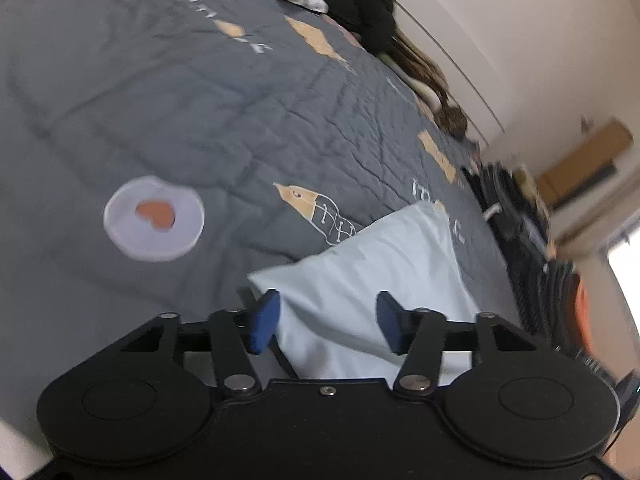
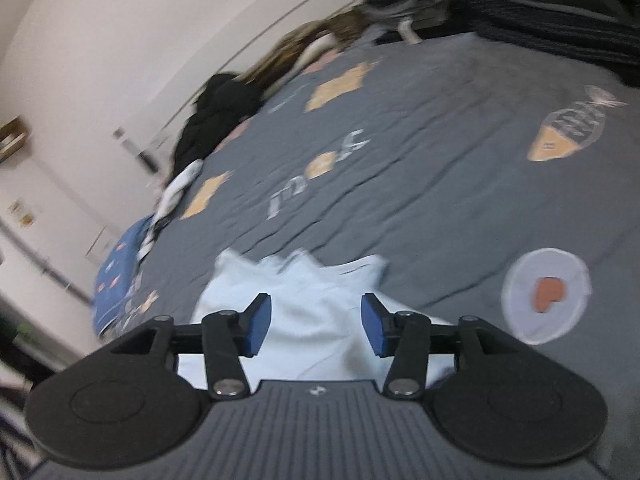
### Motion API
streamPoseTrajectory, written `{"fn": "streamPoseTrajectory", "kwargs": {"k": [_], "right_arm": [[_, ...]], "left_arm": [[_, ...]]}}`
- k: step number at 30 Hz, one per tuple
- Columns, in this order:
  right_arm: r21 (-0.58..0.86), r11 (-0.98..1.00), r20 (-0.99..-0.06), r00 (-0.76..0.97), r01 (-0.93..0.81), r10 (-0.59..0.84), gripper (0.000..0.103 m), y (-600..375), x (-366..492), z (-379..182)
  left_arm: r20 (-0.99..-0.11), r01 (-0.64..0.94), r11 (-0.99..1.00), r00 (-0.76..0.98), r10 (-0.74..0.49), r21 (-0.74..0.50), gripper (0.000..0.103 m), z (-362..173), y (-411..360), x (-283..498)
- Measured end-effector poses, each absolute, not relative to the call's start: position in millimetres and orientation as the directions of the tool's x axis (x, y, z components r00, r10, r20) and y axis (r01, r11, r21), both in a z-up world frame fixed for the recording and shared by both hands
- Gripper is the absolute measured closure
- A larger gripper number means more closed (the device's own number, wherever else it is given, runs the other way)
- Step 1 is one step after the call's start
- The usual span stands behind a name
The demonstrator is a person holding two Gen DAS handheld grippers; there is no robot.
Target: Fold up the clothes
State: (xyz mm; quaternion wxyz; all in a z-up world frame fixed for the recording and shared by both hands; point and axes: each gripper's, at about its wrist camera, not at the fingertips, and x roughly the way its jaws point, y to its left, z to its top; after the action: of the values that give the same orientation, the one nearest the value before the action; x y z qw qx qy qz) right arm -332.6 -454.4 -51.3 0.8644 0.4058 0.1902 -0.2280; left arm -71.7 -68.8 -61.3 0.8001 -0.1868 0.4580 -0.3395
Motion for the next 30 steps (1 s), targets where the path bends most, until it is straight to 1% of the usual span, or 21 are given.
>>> {"fn": "streamPoseTrajectory", "kwargs": {"k": [4, 5, 7, 8, 10, 13, 16, 18, 19, 20, 22, 25, 26, 27, 28, 30], "right_arm": [[0.635, 0.571, -0.498, 0.841, 0.520, -0.212, 0.051, -455.5, -322.2, -51.9], [0.645, 0.565, -0.495, 0.845, 0.514, -0.204, 0.050, -455.5, -320.8, -53.2], [0.655, 0.558, -0.495, 0.847, 0.510, -0.193, 0.050, -457.1, -316.8, -54.9], [0.659, 0.556, -0.493, 0.849, 0.507, -0.190, 0.050, -457.0, -315.3, -55.9], [0.667, 0.550, -0.492, 0.852, 0.503, -0.182, 0.050, -456.7, -312.3, -57.9], [0.681, 0.545, -0.487, 0.858, 0.490, -0.163, 0.050, -455.9, -305.3, -59.1], [0.690, 0.550, -0.478, 0.867, 0.470, -0.141, 0.050, -452.8, -295.7, -58.2], [0.690, 0.562, -0.473, 0.872, 0.457, -0.127, 0.050, -448.1, -290.3, -57.2], [0.688, 0.569, -0.471, 0.874, 0.450, -0.121, 0.049, -445.8, -287.8, -56.4], [0.687, 0.576, -0.470, 0.875, 0.443, -0.114, 0.049, -443.5, -285.3, -55.6], [0.683, 0.591, -0.463, 0.880, 0.430, -0.105, 0.049, -439.7, -281.4, -53.2], [0.681, 0.595, -0.464, 0.880, 0.426, -0.100, 0.048, -439.2, -276.4, -52.9], [0.682, 0.593, -0.466, 0.879, 0.428, -0.099, 0.048, -439.5, -275.3, -53.8], [0.683, 0.590, -0.469, 0.878, 0.431, -0.099, 0.048, -440.1, -274.3, -54.8], [0.683, 0.590, -0.470, 0.877, 0.431, -0.098, 0.048, -440.1, -273.1, -55.3], [0.683, 0.590, -0.470, 0.878, 0.430, -0.096, 0.048, -439.7, -270.6, -55.5]], "left_arm": [[-0.614, 0.382, 0.683, 0.303, -0.729, -0.623, 0.042, -82.1, -82.6, -62.8], [-0.620, 0.382, 0.682, 0.290, -0.729, -0.623, 0.038, -88.7, -84.8, -61.4], [-0.634, 0.378, 0.684, 0.267, -0.726, -0.624, 0.037, -102.0, -84.3, -62.0], [-0.622, 0.372, 0.678, 0.275, -0.733, -0.634, 0.036, -105.5, -82.4, -64.9], [-0.591, 0.358, 0.656, 0.285, -0.755, -0.665, 0.031, -109.0, -78.0, -70.8], [-0.580, 0.371, 0.636, 0.263, -0.771, -0.677, 0.020, -107.7, -87.4, -72.4], [-0.583, 0.395, 0.632, 0.253, -0.772, -0.666, 0.019, -106.5, -106.0, -66.6], [-0.575, 0.393, 0.626, 0.253, -0.778, -0.674, 0.026, -106.4, -116.8, -60.7], [-0.579, 0.394, 0.629, 0.252, -0.775, -0.670, 0.039, -106.0, -121.7, -58.0], [-0.581, 0.395, 0.629, 0.248, -0.775, -0.670, 0.064, -105.7, -126.0, -55.4], [-0.575, 0.405, 0.617, 0.236, -0.783, -0.675, 0.087, -103.9, -129.5, -54.2], [-0.579, 0.434, 0.613, 0.226, -0.783, -0.660, 0.086, -102.5, -132.8, -54.0], [-0.589, 0.438, 0.622, 0.227, -0.775, -0.649, 0.078, -103.9, -133.8, -53.1], [-0.602, 0.429, 0.632, 0.224, -0.767, -0.646, 0.074, -107.2, -134.3, -50.9], [-0.603, 0.415, 0.630, 0.212, -0.769, -0.657, 0.072, -111.1, -134.4, -48.3], [-0.598, 0.434, 0.619, 0.204, -0.775, -0.655, 0.074, -110.5, -137.1, -47.6]]}}
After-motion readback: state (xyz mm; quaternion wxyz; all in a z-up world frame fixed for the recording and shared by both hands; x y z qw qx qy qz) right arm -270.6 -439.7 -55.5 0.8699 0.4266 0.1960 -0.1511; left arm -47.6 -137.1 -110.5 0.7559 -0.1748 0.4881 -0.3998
